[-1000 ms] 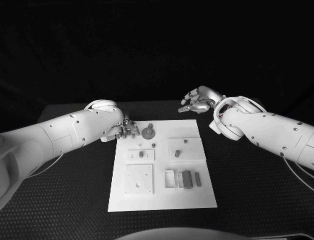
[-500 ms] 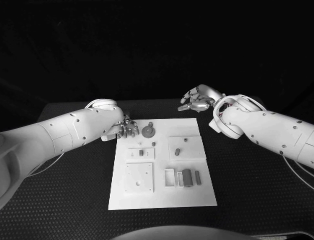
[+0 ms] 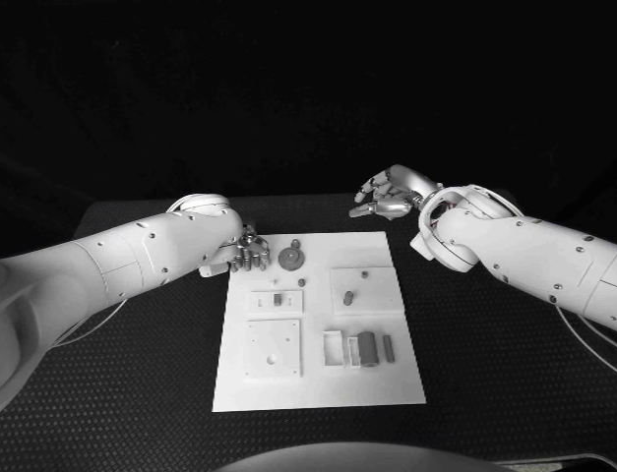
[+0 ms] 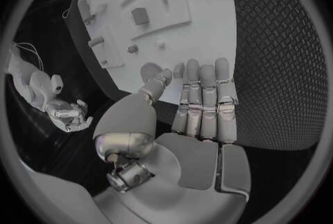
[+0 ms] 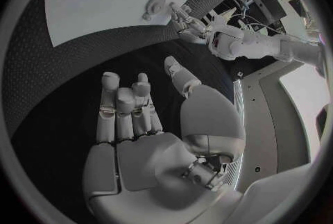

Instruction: Assemble the parts on the task board

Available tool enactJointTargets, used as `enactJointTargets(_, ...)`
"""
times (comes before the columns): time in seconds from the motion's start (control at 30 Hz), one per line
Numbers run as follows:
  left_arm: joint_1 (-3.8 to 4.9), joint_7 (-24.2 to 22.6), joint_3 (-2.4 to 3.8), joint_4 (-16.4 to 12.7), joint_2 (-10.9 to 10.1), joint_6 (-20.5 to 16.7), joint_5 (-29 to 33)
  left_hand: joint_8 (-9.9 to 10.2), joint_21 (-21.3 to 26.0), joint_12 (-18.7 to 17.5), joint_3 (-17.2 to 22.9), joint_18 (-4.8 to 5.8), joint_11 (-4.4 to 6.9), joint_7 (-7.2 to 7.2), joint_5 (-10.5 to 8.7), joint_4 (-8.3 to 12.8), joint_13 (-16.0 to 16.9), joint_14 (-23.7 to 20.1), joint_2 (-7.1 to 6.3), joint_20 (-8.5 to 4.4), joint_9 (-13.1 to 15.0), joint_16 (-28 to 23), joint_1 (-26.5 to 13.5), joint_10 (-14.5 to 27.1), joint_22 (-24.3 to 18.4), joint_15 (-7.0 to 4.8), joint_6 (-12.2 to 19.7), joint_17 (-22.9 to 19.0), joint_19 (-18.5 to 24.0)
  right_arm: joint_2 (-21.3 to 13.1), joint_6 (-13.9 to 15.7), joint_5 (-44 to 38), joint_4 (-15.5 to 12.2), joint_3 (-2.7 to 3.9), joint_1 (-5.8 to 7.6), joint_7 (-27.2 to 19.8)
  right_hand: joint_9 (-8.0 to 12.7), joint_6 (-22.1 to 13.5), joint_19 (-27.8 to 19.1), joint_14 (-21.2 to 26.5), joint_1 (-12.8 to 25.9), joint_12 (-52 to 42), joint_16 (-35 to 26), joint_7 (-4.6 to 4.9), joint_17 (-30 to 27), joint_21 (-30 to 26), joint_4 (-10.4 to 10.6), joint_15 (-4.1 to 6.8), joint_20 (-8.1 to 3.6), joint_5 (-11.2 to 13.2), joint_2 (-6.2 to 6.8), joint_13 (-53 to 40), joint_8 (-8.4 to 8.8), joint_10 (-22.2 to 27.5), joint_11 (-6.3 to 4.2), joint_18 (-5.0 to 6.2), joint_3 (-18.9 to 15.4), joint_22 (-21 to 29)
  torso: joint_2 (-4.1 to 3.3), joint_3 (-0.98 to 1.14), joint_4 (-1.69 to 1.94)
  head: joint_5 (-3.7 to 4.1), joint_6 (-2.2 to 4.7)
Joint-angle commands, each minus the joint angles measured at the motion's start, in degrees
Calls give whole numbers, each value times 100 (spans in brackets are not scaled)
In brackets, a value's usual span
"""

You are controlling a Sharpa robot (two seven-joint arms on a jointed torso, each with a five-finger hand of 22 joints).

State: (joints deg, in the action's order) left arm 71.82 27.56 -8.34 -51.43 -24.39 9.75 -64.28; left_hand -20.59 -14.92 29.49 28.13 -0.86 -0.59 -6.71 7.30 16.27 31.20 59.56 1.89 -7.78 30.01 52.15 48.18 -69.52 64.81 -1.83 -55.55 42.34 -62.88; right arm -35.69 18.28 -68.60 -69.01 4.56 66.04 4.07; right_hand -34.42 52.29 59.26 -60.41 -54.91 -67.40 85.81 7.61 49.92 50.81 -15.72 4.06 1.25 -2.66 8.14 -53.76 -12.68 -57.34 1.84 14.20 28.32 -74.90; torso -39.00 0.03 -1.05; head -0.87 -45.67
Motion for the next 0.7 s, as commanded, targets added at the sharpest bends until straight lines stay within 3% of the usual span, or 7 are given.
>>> enactJointTargets(0.03, 0, -79, 2, -12, 6, -26, 118, -33, 39, 29, 1, -30, 17, 23, -14, 14, -7, -17, 10, 15, -5, 28, 66, -33, 9, -19, -6, -8, -45, 4, -27, -1, -5, 3, -1, -29, -6, -6, -31, -13, 13, -27, 2, 37, -6, -34, -11, 43, 3, -11, -35, 6, -24, 24, -26, 80, -30, -45, -1, -5, 4, 3, -9)
enactJointTargets(0.1, 0, -83, 2, -12, 3, -33, 140, -47, 39, 43, 22, -34, 29, 35, -57, 15, -5, -2, 40, 10, -7, 50, 146, -51, 25, -26, -36, -19, -65, 3, -28, 0, -5, 3, -1, -30, -6, -6, -31, -13, 13, -27, 2, 37, -7, -34, -11, 43, 3, -11, -36, 6, -24, 24, -26, 80, -30, -45, -1, -6, 5, 3, -13)
enactJointTargets(0.13, 0, -82, 2, -10, 3, -41, 153, -55, 42, 52, 202, -37, 40, 46, -415, -70, -8, 11, -44, 10, -11, 68, 289, -68, 34, -38, -60, -35, -100, 3, -29, 0, -3, 3, -1, -30, -6, -6, -30, -13, 13, -27, 2, 37, -7, -34, -10, 43, 3, -11, -36, 6, -24, 24, -26, 80, -30, -45, -2, -4, 3, 2, -15)
enactJointTargets(0.27, 0, -89, 3, -7, 2, -67, 157, -57, 59, 63, 369, -32, 42, 49, -425, -158, -13, 23, -75, 2, -27, 94, 364, -83, 50, -35, -81, -63, -120, 4, -29, 0, -2, 3, -1, -31, -6, -6, -30, -13, 14, -27, 3, 37, -7, -34, -10, 43, 3, -11, -37, 7, -24, 24, -26, 80, -30, -45, 0, -4, 2, -3, -16)
enactJointTargets(0.7, 0, -126, 4, -21, -33, -226, 390, -134, 28, 145, 604, -37, 105, 114, -404, 6, 5, 129, 94, -36, -23, 215, 745, -215, 157, -76, -222, -104, -245, -4, -24, 11, -1, 3, -1, -30, -7, -5, -29, -13, 22, -29, 3, 37, -8, -34, -7, 43, 3, -10, -39, 9, -24, 24, -26, 80, -32, -45, 1, 4, -1, -6, -23)
